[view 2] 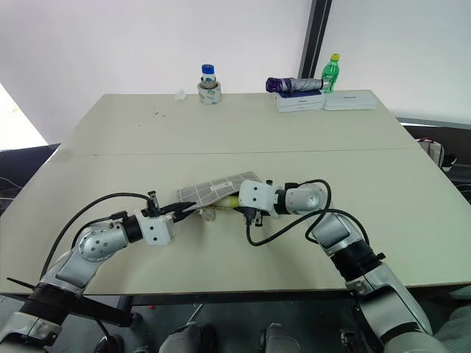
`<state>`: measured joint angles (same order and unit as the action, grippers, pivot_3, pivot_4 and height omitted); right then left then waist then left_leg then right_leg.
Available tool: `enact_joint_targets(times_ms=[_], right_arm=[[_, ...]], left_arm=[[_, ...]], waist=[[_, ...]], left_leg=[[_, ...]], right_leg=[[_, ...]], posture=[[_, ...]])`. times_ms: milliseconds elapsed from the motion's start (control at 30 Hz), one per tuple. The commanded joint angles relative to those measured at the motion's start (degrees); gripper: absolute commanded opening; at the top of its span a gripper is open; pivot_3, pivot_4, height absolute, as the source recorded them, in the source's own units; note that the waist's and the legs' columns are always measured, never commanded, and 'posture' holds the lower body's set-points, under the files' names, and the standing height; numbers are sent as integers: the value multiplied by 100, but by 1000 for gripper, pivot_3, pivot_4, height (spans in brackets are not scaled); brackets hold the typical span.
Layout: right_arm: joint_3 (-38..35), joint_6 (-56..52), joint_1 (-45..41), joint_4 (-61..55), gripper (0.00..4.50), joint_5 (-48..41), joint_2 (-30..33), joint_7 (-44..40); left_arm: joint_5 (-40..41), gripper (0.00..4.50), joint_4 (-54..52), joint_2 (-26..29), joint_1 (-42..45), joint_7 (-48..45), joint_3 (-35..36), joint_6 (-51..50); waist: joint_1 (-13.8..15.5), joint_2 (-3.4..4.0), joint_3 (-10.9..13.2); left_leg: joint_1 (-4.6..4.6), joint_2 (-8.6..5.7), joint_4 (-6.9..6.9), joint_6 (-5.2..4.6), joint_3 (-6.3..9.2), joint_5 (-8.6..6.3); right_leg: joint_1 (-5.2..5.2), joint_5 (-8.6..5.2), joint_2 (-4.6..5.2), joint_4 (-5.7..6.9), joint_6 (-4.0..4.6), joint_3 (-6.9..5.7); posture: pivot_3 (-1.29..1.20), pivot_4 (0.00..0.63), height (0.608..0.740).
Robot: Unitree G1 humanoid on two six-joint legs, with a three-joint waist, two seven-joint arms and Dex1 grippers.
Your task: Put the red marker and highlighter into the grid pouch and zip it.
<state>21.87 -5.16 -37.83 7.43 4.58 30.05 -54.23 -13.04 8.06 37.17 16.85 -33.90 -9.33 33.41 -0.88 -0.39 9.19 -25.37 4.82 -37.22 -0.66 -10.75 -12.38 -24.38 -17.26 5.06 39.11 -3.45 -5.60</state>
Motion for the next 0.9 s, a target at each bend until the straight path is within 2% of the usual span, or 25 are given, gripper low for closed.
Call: enact_joint_targets(times_ms=[33,200,333,400,567,633,733,900], right_arm=[[-41,53,-177,92,1972,-81,-155,-131],[-357,-73,-97,-40,4447,-183,-131,-15],[-657,-783,250,-930,4485,-812,209,-534],[-982,-1674,524,-1618,4485,-1600,224,-675],[-2021,-2547,1282,-2334,4485,-2662,249,-359],[-2501,-2382,1716,-2282,4485,-2731,206,-27],[-3270,-1741,2407,-2185,4485,-2557,-161,891],[-3585,-1012,3526,-2649,4485,-2163,-610,1823]], left_arm=[[224,0,-232,0,104,-53,65,45],[241,0,-204,-100,86,77,165,-180],[240,0,-184,-124,0,136,217,-299],[224,0,-136,-137,-30,178,254,-339],[179,0,-32,-173,-25,281,276,-374],[161,0,39,-149,2,272,243,-306],[170,0,130,-149,20,277,226,-231],[189,0,236,-242,81,273,156,-150]], waist=[[-1,0,0],[11,0,0],[32,0,0],[16,-1,0],[10,-2,0],[41,-4,-2],[47,-8,-3],[18,-7,-3]], left_leg=[[0,0,0,0,0,0],[0,0,-3,1,-1,1],[-2,-1,-3,1,1,1],[-2,0,-2,0,4,0],[1,2,-2,-32,13,-19],[0,0,-5,-35,14,-21],[-1,-5,-11,-41,14,-25],[2,-4,-5,-38,13,-23]], right_leg=[[0,0,0,0,0,0],[1,0,-1,1,0,0],[2,0,0,1,0,0],[2,-1,1,-1,-1,1],[5,0,-1,1,1,-3],[8,1,2,1,2,-3],[14,1,7,-1,2,-5],[12,0,3,0,0,-4]], posture=[[0,150,740],[0,150,740],[0,150,740],[0,150,740],[0,150,740],[0,150,740],[0,150,740],[0,150,740]])
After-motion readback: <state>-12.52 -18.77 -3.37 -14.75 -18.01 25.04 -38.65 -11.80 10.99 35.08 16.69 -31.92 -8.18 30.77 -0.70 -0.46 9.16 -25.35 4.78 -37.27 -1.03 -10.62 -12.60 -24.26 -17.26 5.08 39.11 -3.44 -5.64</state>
